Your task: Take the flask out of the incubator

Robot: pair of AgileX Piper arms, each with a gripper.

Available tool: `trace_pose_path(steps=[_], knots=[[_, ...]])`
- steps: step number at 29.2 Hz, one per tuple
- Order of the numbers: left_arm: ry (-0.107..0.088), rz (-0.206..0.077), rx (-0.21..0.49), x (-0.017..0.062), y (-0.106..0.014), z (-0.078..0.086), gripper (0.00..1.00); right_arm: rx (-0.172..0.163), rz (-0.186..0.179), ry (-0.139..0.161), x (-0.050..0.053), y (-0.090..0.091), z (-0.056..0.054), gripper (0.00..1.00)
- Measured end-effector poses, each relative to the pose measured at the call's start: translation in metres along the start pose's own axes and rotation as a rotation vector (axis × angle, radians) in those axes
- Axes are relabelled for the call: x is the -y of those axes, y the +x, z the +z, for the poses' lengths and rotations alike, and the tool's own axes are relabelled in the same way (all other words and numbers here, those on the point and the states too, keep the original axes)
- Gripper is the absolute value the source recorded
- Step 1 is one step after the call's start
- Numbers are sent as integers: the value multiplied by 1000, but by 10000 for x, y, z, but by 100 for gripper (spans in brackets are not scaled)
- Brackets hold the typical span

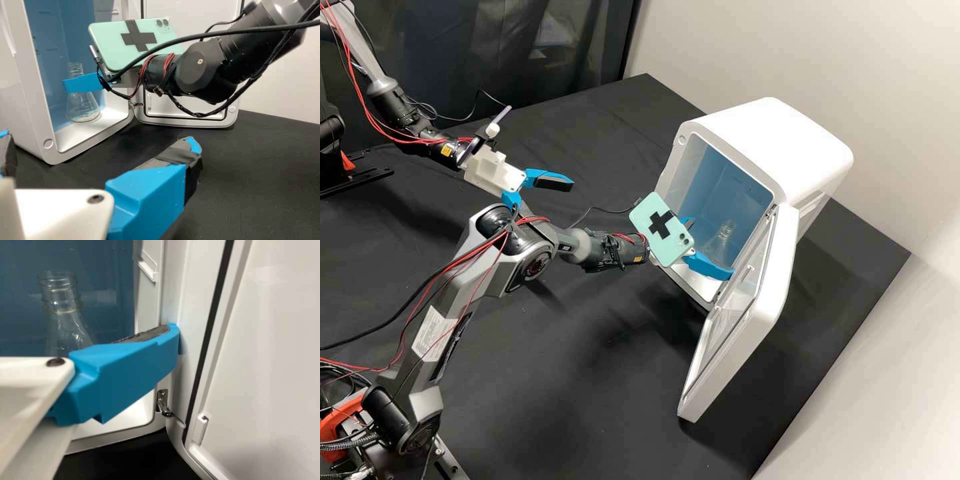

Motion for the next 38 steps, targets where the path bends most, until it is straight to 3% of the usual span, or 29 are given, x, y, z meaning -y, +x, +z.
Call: trace_pose_path(steps=[6,11,15,21,29,38], knots=[[0,-2,-1,7,3,-2,100,-5,-16,5,-11,-55,-51,100],[0,-2,-1,7,3,-2,100,-22,-46,-22,-60,-184,-80,100],[0,-3,1,8,3,4,100,-35,-56,-25,-128,-390,-119,100],[1,3,7,-9,19,23,100,-75,-85,-24,-115,-631,-236,100],[0,-8,3,23,40,14,100,-92,-68,-11,-154,-532,-348,100],[0,4,12,-13,73,41,100,-21,-41,-47,-46,-209,-372,100]])
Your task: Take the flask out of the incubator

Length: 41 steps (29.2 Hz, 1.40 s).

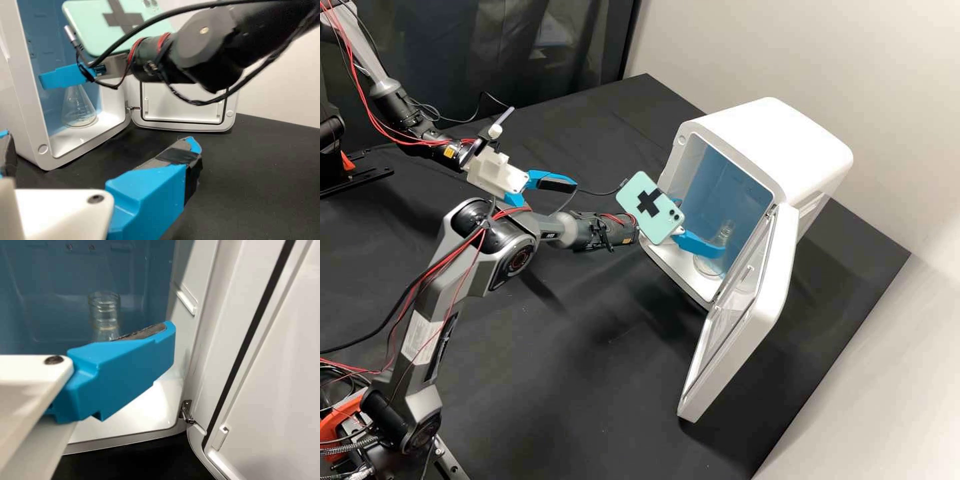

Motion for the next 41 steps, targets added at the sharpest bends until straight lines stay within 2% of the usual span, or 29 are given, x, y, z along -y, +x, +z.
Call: trace_pose_path(steps=[3,7,10,12,16,20,22,29,30,33,35,39,41], knots=[[0,4,4,-11,7,12,100,21,-7,-2,31,75,-9,100],[-3,6,4,-15,10,18,100,31,-6,-28,85,169,-55,100],[-4,5,6,-11,10,31,100,27,-1,-74,127,259,-89,100],[-4,4,8,-9,9,37,100,28,6,-92,139,313,-117,100],[-5,9,11,-27,20,50,100,53,10,-102,182,433,-154,100],[-10,14,8,-38,26,49,100,85,-6,-119,240,568,-178,100],[-13,14,7,-37,26,52,100,96,-10,-113,249,612,-192,100],[-23,17,4,-37,28,71,100,124,-17,-142,313,769,-241,100],[-23,19,5,-48,34,74,100,129,-20,-156,334,799,-250,100],[-23,20,7,-54,50,82,100,130,-20,-171,357,856,-290,100],[-23,17,6,-46,65,80,100,129,-23,-198,376,899,-302,100],[-23,15,6,-39,68,78,100,113,-31,-229,365,942,-361,100],[-23,15,6,-39,68,78,100,117,-30,-256,360,963,-373,100]])
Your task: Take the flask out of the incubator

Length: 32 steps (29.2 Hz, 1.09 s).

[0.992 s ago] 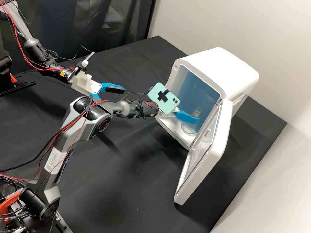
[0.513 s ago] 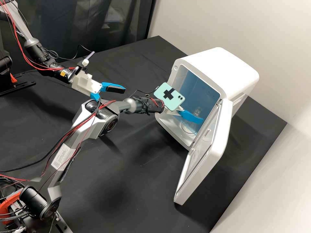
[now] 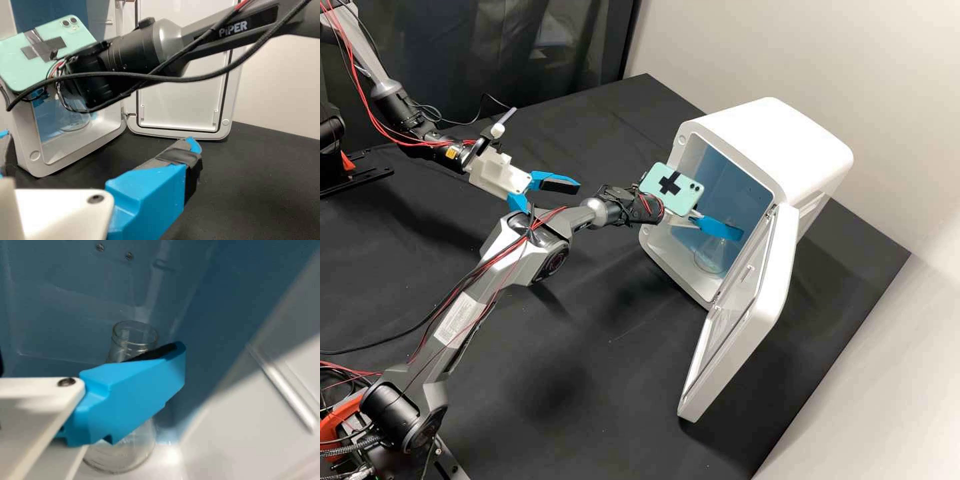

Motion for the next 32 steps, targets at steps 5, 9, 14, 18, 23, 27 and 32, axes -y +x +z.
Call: trace_pose_path(steps=[5,9,14,18,23,27,32], knots=[[-2,0,-1,0,0,-1,100,12,9,-26,-4,43,-15,100],[-5,1,-4,-1,0,-4,100,16,7,-24,-1,47,-14,100],[-6,1,-5,-1,0,-5,100,23,-5,-32,29,32,15,100],[-6,1,-5,-1,0,-5,100,38,-25,-25,25,2,95,100],[-6,1,-5,-1,0,-5,100,64,-128,119,122,-72,285,100],[-6,1,-5,-1,0,-5,100,76,-163,223,100,-180,411,100],[-6,1,-5,-1,0,-5,100,71,-147,264,14,-246,460,100]])
